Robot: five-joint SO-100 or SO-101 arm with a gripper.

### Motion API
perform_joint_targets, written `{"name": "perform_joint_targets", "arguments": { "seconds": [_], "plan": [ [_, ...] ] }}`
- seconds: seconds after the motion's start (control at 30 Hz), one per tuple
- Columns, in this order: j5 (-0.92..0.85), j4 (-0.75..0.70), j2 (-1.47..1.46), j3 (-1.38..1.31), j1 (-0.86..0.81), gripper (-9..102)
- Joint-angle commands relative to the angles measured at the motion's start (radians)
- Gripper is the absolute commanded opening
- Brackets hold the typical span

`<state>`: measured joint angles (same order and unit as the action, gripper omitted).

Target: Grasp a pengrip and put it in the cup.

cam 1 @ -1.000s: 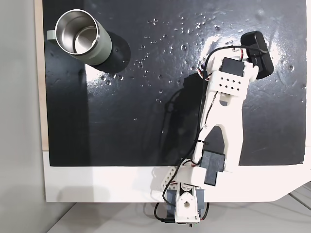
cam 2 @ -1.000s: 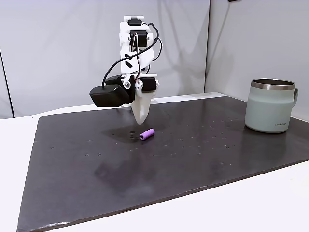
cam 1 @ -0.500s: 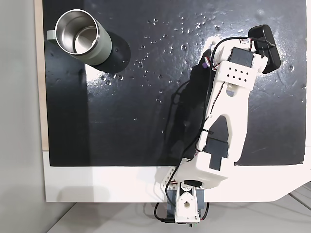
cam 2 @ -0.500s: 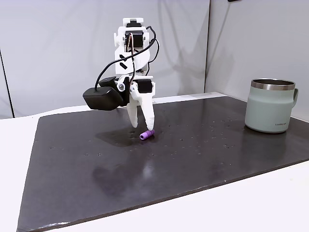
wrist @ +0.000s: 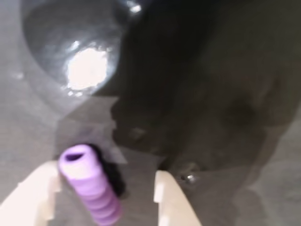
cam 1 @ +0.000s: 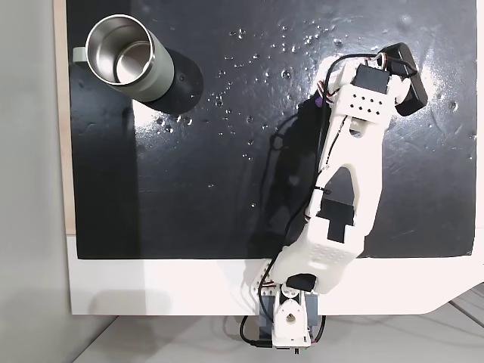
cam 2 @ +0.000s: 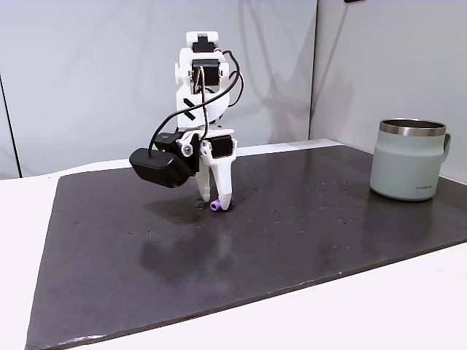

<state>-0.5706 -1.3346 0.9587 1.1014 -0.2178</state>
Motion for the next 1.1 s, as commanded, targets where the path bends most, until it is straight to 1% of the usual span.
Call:
{"name": "perform_joint_targets", "arguments": {
  "seconds": [0.0, 0.1, 0.27, 0.3, 0.4, 0.47, 0.57, 0.73, 0.77, 0.93, 1.07],
  "plan": [
    [0.002, -0.017, -0.002, -0.077, 0.029, 18],
    [0.006, -0.031, -0.029, -0.094, 0.044, 13],
    [0.023, -0.032, -0.055, -0.107, 0.057, 1],
    [0.023, -0.034, -0.055, -0.107, 0.058, 0],
    [0.032, -0.06, -0.055, -0.127, 0.063, 0],
    [0.048, -0.11, -0.055, -0.172, 0.072, 0],
    [0.092, -0.249, -0.055, -0.313, 0.101, 0],
    [0.163, -0.472, -0.071, -0.627, 0.183, 0],
    [0.183, -0.492, -0.071, -0.673, 0.204, 0],
    [0.264, -0.492, -0.018, -0.683, 0.327, 0],
    [0.354, -0.492, -0.026, -0.746, 0.443, 0]
  ]
}}
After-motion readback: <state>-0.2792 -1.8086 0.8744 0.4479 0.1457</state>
